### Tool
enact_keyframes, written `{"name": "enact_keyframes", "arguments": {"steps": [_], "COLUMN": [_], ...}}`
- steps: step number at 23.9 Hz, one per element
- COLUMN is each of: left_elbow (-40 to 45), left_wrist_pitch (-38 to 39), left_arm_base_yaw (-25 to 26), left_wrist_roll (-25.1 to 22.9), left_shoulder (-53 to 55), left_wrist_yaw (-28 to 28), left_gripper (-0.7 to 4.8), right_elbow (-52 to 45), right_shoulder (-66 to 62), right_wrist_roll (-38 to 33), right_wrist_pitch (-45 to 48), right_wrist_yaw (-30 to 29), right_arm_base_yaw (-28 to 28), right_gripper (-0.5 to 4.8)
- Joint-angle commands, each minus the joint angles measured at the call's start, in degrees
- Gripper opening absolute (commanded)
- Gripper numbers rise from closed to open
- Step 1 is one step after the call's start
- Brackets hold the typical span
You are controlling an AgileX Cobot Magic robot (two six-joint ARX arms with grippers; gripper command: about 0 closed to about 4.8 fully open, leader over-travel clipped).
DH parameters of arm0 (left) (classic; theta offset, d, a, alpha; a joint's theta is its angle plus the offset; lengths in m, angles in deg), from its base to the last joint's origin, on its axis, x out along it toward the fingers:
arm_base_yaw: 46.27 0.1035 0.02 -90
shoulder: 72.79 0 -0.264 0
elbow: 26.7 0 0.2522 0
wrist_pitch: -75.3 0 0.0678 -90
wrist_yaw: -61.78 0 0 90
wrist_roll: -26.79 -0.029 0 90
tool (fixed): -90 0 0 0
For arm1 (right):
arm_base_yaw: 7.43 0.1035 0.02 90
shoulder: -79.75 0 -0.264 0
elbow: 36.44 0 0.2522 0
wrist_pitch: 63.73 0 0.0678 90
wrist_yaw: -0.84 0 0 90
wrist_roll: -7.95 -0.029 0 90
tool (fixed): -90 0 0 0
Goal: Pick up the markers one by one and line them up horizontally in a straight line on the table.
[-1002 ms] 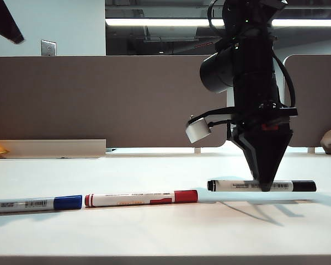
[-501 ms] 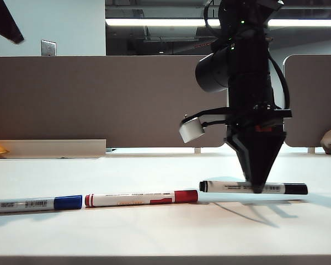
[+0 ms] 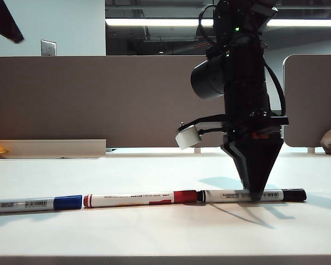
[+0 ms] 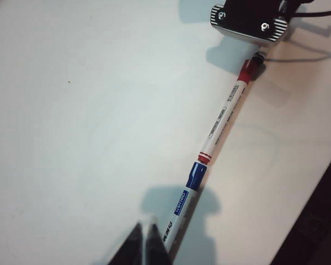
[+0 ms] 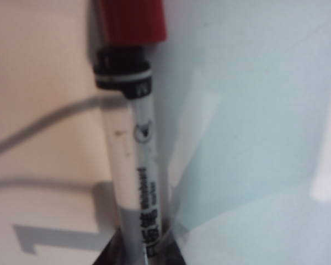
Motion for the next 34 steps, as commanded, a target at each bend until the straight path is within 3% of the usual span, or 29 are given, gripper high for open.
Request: {"name": "enact_keyframes", "arguments": {"steps": [1,6,10,19,23,34], "left_elbow": [-0.04,-0.04,-0.04,-0.04,-0.04,-0.04], "left_wrist_pitch": [-0.42,-0.42,-0.42,-0.42,-0.42,-1.16], "left_arm_base_yaw": [0.02,0.02,0.02,0.02,0.02,0.02], "left_wrist_roll": [-0.04,-0.04,-0.04,-0.02,-0.02,-0.02], "left_shoulder": [-0.26,-0.26,-0.26,-0.26,-0.26,-0.26], "left_wrist_yaw": [0.26,0.26,0.26,0.26,0.26,0.28], "left_gripper": [0.16,0.16,0.16,0.16,0.16,0.16], "right_elbow": [0.09,0.09,0.09,0.09,0.09,0.09], "right_shoulder": [-0.11,-0.13,-0.15,-0.15,-0.15,-0.13], "right_wrist_roll": [0.17,0.17,0.15,0.15,0.11,0.11], "right_wrist_pitch": [0.09,1.42,1.84,1.77,1.70,1.25], "right_wrist_yaw": [-0.35,-0.37,-0.39,-0.70,-1.03,-0.81], "right_arm_base_yaw": [0.11,0.11,0.11,0.11,0.11,0.17], "right_gripper": [0.49,0.59,1.19,1.23,1.62,1.63]}}
